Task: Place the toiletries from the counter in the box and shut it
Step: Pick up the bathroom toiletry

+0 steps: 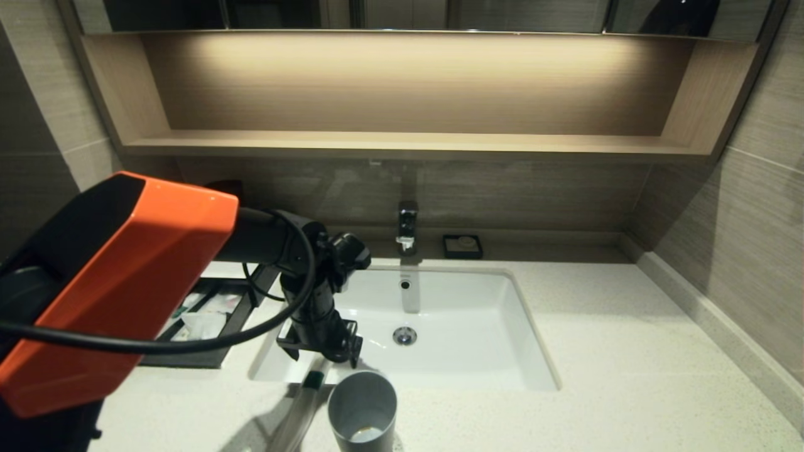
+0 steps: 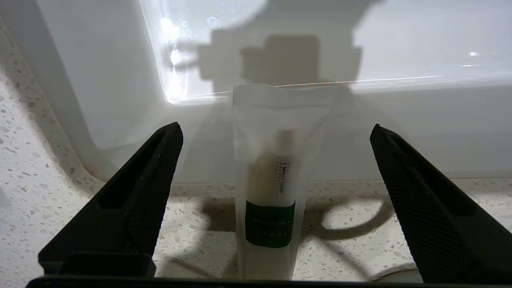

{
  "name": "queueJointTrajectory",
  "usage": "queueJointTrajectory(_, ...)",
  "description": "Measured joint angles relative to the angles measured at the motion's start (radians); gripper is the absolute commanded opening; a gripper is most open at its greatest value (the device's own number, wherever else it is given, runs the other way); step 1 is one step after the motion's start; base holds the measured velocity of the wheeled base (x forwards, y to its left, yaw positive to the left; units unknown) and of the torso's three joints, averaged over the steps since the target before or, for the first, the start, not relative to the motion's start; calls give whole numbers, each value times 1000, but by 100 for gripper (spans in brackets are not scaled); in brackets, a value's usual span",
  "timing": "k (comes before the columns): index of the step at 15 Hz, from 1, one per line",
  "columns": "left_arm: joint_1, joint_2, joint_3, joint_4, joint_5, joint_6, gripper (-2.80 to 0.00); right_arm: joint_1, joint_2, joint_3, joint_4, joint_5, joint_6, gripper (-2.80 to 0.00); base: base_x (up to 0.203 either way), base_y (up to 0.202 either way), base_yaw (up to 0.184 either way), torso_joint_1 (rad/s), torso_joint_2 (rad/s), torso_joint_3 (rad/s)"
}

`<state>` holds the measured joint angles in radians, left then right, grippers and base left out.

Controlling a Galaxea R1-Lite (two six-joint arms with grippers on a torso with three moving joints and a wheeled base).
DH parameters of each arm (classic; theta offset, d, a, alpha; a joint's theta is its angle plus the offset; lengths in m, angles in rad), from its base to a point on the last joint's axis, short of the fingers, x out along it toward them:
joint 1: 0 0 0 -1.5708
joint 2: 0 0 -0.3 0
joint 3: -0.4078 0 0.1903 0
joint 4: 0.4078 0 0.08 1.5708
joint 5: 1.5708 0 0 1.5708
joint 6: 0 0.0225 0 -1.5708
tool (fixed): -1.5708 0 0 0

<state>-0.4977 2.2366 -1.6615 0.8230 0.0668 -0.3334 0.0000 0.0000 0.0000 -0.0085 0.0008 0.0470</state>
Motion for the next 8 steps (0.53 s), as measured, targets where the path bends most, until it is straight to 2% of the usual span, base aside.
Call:
queueJointTrajectory(4,1,2,0,0,1,-18,0,0,0,0,0,0,0,-280,0,0,0,0,0,0)
queueJointTrajectory(5,1,2,0,2,1,-21,-280,0,0,0,0,-1,0,-280,0,0,0,0,0,0)
queueJointTrajectory(8,2,2,0,11,1,-25,-280,0,0,-1,0,0,0,-280,0,0,0,0,0,0)
